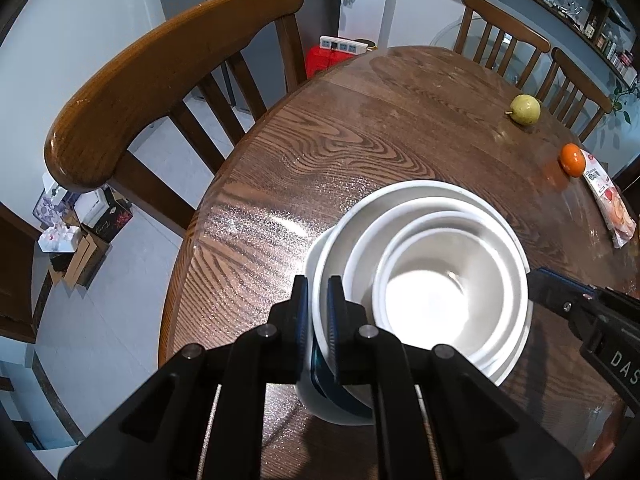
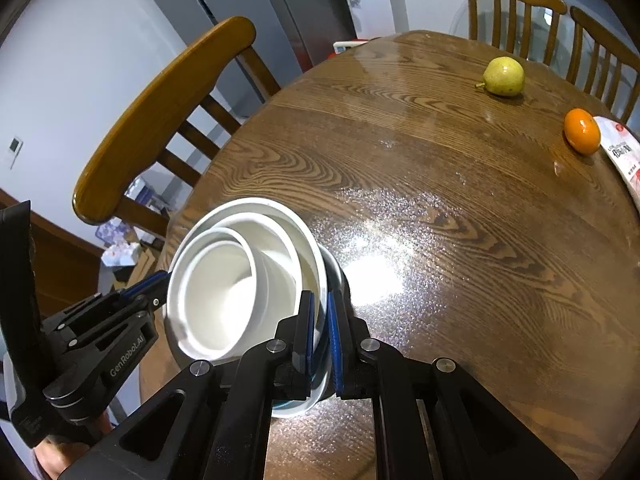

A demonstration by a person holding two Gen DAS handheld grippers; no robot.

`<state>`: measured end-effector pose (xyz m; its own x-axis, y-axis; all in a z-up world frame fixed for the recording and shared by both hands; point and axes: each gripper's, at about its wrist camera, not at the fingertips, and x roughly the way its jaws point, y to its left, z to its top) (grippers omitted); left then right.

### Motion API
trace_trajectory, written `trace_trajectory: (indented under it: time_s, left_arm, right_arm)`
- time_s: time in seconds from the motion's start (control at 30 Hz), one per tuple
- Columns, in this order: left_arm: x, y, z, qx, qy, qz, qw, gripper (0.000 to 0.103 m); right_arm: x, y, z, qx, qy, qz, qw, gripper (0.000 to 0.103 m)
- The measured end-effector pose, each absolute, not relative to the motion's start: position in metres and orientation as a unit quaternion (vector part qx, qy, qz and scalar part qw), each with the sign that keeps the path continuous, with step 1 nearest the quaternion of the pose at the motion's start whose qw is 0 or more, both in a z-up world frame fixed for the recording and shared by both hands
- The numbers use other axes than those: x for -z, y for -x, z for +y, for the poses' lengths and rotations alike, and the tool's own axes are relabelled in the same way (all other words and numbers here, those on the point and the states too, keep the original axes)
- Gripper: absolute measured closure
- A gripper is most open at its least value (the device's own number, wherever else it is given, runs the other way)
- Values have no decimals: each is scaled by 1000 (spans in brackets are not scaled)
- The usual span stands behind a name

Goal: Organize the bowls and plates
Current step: 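Lower the bowl stack onto the teal plate and open both grippers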

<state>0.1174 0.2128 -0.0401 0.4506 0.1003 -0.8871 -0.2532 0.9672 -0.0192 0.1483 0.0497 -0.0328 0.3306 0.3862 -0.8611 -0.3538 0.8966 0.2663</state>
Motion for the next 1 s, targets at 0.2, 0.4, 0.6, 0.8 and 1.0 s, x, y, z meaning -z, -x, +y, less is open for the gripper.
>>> trace_trajectory:
  time_s: [0.2, 0.4, 0.6, 0.8, 1.0]
  left_arm:
    - [37, -114, 212, -106, 73, 509, 851, 95]
    - [32, -108, 214, -113, 73, 500, 856, 76]
    - [24, -96, 214, -120, 74, 487, 862, 59]
    - [16, -79, 210, -124, 65, 474, 869, 43]
    - [10, -64, 200, -122, 54, 466, 874, 23]
  right_arm:
    - [29, -145, 48, -229, -18, 527, 819, 93]
    - [24, -137, 45, -232, -20, 519, 822, 93]
    - [21, -123, 42, -242, -5, 508, 827, 93]
    - [19, -109, 39, -253, 20, 499, 828, 88]
    - [15, -85, 36, -282, 52, 477, 831, 52]
